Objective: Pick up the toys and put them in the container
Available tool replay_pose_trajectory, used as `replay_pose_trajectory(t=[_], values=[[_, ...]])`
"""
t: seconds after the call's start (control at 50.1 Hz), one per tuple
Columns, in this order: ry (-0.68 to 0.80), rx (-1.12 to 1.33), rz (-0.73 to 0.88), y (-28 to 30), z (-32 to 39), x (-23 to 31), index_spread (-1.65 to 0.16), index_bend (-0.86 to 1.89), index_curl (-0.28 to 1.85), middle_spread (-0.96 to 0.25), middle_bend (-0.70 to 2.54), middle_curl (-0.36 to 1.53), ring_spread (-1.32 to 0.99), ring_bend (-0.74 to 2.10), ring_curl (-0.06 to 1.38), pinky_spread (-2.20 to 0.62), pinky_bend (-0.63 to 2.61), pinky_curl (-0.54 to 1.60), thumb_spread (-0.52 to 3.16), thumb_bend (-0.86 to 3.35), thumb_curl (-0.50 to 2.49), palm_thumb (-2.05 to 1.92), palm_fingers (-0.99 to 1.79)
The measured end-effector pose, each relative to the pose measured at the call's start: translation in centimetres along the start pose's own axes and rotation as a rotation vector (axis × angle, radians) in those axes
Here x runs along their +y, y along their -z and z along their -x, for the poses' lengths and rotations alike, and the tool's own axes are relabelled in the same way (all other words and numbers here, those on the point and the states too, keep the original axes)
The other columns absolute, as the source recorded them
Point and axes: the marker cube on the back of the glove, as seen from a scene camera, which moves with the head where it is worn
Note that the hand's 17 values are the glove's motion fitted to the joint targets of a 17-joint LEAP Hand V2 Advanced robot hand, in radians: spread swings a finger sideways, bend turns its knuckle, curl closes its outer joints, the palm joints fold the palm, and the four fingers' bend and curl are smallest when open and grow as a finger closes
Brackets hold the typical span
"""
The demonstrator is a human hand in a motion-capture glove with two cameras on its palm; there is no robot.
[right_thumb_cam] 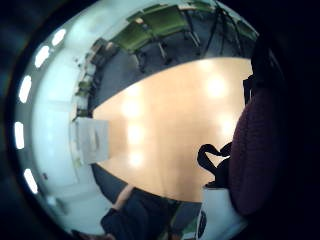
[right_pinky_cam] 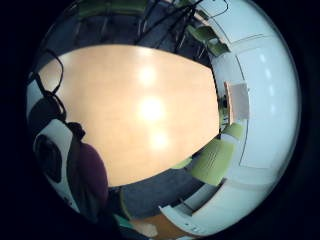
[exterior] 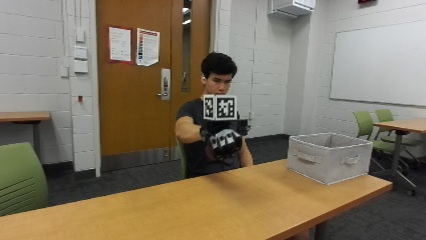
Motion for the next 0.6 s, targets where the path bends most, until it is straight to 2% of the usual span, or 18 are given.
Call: replay_pose_trajectory(t=[0.16,0.32,0.46,0.539,0.599], values=[[0.096,0.000,-0.111,6.6,7.2,-1.5,-0.56,0.24,1.26,-0.39,0.84,0.69,-0.45,1.12,0.53,-0.48,0.86,0.40,0.61,0.25,0.88,0.67,1.12],[0.271,-0.045,-0.170,11.9,19.3,-2.6,-0.57,0.23,1.33,-0.39,0.84,0.71,-0.45,1.12,0.54,-0.48,0.86,0.40,0.56,0.26,0.95,0.64,1.11],[0.453,-0.081,-0.198,13.9,31.3,-1.1,-0.58,0.21,1.37,-0.39,0.84,0.73,-0.45,1.12,0.54,-0.48,0.87,0.41,0.52,0.28,1.02,0.63,1.11],[0.537,-0.106,-0.208,14.3,36.1,-0.9,-0.59,0.20,1.39,-0.39,0.83,0.74,-0.45,1.11,0.54,-0.48,0.86,0.41,0.51,0.29,1.06,0.61,1.11],[0.657,-0.144,-0.205,14.5,39.2,-0.1,-0.59,0.19,1.40,-0.39,0.83,0.74,-0.45,1.12,0.54,-0.48,0.86,0.41,0.50,0.29,1.08,0.60,1.11]])
